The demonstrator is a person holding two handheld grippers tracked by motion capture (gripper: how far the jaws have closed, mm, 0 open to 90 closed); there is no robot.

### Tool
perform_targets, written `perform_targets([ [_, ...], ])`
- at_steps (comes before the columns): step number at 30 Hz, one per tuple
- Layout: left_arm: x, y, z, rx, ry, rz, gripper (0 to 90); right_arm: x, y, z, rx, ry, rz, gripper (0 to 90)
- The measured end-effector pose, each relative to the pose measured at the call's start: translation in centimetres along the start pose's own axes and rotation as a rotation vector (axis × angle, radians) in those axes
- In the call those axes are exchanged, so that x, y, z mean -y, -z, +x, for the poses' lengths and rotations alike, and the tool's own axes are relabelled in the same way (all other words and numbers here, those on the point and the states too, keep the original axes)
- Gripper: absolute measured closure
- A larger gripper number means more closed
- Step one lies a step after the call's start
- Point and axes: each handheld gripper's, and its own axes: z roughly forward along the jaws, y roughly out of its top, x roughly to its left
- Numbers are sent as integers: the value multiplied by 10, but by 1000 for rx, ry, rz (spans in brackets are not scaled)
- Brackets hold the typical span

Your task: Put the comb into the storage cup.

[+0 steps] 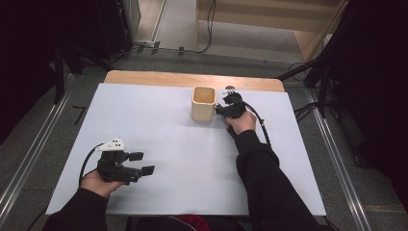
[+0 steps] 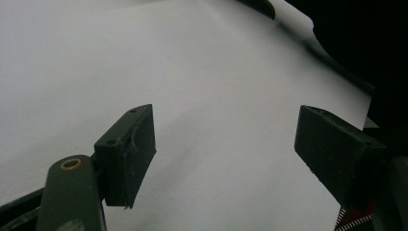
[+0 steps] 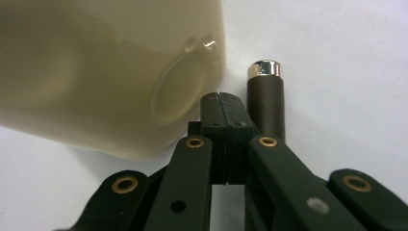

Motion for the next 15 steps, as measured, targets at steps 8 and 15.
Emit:
perform_targets([
  [8,0,-1,0,-1,-1,0,229,1,0,-6,19,-5,9,876],
  [15,0,0,0,-1,-1,1,229,4,1,-12,32,-23,28,876],
])
